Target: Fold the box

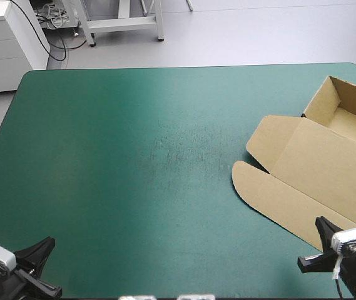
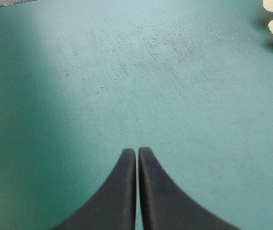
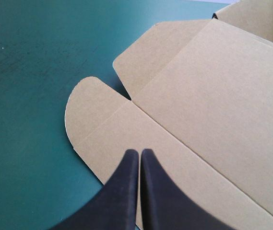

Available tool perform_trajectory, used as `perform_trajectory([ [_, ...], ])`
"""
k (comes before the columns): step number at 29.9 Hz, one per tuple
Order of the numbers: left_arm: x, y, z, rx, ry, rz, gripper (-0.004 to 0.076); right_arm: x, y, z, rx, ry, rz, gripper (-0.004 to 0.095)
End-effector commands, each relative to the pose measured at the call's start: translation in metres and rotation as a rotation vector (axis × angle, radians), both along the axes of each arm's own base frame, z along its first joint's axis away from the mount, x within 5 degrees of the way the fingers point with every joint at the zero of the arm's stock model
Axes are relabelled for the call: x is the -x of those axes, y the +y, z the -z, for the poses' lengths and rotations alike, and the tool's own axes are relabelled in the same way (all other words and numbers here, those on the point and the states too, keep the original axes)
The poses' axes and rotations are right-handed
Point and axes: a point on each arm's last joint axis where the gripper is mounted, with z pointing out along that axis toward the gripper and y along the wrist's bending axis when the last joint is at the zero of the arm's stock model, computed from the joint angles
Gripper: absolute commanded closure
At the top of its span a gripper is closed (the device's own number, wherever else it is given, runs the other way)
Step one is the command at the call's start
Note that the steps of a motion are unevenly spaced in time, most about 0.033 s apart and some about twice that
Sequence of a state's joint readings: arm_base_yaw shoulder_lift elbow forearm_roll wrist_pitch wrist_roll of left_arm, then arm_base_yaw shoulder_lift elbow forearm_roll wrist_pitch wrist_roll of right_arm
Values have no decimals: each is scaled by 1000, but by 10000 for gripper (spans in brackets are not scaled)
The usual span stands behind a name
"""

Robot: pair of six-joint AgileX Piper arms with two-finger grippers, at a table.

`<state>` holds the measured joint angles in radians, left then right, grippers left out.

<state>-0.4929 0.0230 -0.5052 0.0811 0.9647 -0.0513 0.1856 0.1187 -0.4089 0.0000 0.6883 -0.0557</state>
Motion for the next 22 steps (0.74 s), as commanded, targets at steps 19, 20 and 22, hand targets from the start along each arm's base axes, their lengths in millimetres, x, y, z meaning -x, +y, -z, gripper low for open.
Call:
perform_trajectory([
  [19,-2,-1,-12,28,-71,7,731,17,-3,-17,-53,-204,1,910],
  [20,-2,-1,-12,28,-71,7,731,19,-3,-17,-55,-212,1,910],
  [22,-2,-1,-12,28,-71,7,731,21,-4,-17,-57,-226,1,910],
])
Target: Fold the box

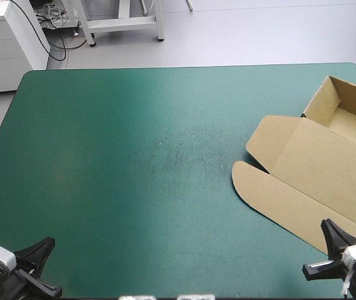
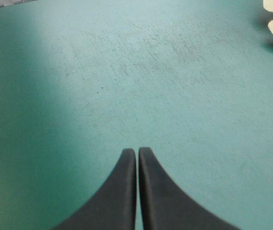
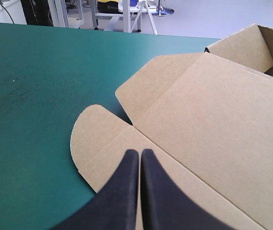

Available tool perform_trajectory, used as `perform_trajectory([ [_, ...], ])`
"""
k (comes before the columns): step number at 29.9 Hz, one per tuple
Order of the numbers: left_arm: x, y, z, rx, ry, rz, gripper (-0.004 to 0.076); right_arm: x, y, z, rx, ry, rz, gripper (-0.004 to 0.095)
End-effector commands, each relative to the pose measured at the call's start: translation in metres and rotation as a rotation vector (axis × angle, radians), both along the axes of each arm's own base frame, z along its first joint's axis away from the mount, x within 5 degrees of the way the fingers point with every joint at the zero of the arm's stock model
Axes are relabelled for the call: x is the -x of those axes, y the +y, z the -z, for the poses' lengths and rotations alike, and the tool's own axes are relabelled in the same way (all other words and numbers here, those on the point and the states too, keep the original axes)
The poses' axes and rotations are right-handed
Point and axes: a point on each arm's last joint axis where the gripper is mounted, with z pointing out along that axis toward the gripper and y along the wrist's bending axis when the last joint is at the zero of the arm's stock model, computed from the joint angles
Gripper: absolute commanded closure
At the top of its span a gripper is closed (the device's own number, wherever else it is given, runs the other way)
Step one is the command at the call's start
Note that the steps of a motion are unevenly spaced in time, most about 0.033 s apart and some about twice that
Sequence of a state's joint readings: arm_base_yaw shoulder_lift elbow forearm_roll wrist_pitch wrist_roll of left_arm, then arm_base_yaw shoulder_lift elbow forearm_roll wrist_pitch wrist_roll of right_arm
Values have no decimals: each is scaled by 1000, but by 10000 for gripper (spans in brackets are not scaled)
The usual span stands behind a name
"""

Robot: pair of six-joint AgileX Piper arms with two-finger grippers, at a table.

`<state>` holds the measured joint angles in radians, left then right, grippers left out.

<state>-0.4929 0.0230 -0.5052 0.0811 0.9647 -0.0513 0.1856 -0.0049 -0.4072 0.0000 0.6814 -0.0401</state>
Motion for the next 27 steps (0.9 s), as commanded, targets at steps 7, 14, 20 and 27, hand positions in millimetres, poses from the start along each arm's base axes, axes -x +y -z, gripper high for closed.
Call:
perform_trajectory([
  [7,-2,-1,-12,36,-67,5,731,7,-1,-14,-21,-129,-2,911],
  [14,-2,-1,-12,36,-67,5,731,7,-1,-14,-21,-129,-2,910],
  [20,-2,-1,-12,36,-67,5,731,7,-1,-14,-21,-129,-2,910],
  [27,-2,-1,-12,36,-67,5,731,7,-1,-14,-21,-129,-2,910],
])
